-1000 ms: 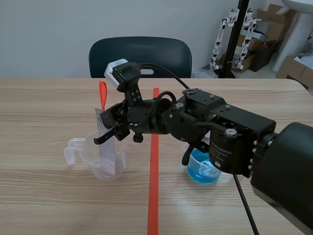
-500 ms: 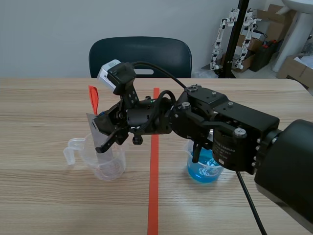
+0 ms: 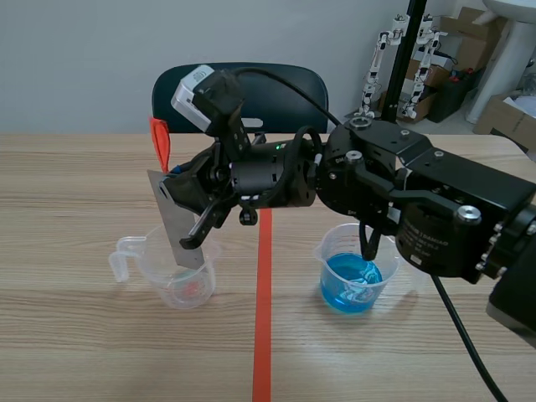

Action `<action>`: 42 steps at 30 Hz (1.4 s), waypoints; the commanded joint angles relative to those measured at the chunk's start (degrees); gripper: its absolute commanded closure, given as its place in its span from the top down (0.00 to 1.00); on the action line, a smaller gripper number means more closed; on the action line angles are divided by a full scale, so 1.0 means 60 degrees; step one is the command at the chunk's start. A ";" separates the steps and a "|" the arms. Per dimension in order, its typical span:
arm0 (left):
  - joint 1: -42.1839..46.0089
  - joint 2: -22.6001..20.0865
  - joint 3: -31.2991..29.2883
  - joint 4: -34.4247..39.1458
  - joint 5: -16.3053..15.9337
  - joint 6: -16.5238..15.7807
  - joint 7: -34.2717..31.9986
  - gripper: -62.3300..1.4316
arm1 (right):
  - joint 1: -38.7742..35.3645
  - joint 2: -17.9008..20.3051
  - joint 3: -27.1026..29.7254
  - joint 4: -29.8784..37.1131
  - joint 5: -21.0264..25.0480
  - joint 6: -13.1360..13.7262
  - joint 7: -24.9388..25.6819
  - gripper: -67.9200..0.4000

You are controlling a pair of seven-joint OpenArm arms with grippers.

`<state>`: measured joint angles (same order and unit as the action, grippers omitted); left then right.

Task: Do the redox reaction experiment. lift the metal plate out of the left beaker

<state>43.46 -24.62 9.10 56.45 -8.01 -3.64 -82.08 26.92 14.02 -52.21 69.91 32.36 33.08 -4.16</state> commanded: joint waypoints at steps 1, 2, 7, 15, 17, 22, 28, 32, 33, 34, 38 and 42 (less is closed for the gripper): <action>0.0022 -0.0007 -0.0029 0.0102 -0.0055 -0.0029 -0.0146 1.00 | 0.0120 0.0015 0.0066 0.0277 0.0066 0.0186 0.0182 0.01; 0.0022 -0.0007 -0.0029 0.0102 -0.0055 -0.0029 -0.0146 1.00 | 0.0120 0.0015 0.0066 0.0335 0.0073 0.0397 0.0189 0.01; 0.0022 -0.0007 -0.0029 0.0102 -0.0055 -0.0029 -0.0146 1.00 | 0.0120 0.0080 0.0066 0.1013 0.0073 0.0820 -0.0058 0.01; 0.0022 -0.0007 -0.0029 0.0102 -0.0055 -0.0029 -0.0146 1.00 | 0.0178 0.0670 0.0178 0.2794 0.1035 0.0630 -0.1224 0.01; 0.0022 -0.0007 -0.0029 0.0102 -0.0055 -0.0029 -0.0146 1.00 | 0.0237 0.0739 0.0328 0.3206 0.1293 0.0594 -0.1672 0.01; 0.0022 -0.0007 -0.0029 0.0102 -0.0055 -0.0029 -0.0142 1.00 | 0.0379 0.0787 0.0816 0.3942 0.2197 0.0124 -0.2681 0.01; 0.0022 -0.0007 -0.0029 0.0102 -0.0055 -0.0029 -0.0142 1.00 | 0.0747 0.0783 0.1147 0.4291 0.2929 -0.0306 -0.3260 0.01; 0.0022 -0.0007 -0.0029 0.0102 -0.0055 -0.0029 -0.0142 1.00 | 0.1031 0.0780 0.1195 0.4386 0.3523 -0.0375 -0.3636 0.01; 0.0022 -0.0007 -0.0029 0.0102 -0.0055 -0.0029 -0.0142 1.00 | 0.1082 0.0780 0.1195 0.4390 0.3617 -0.0375 -0.3694 0.01; 0.0022 -0.0007 -0.0029 0.0102 -0.0055 -0.0029 -0.0142 1.00 | 0.1111 0.0780 0.1198 0.4390 0.3661 -0.0375 -0.3690 0.01; 0.0022 -0.0007 -0.0029 0.0102 -0.0055 -0.0029 -0.0142 1.00 | 0.1224 0.0754 0.1209 0.4401 0.3687 -0.0379 -0.3789 0.01; 0.0022 -0.0004 -0.0029 0.0102 -0.0055 -0.0029 -0.0142 1.00 | 0.1264 0.0725 0.1217 0.4422 0.3723 -0.0379 -0.3865 0.01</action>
<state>43.46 -24.62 9.10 56.45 -8.01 -3.64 -82.08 32.82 18.70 -45.69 95.33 53.65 30.85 -27.81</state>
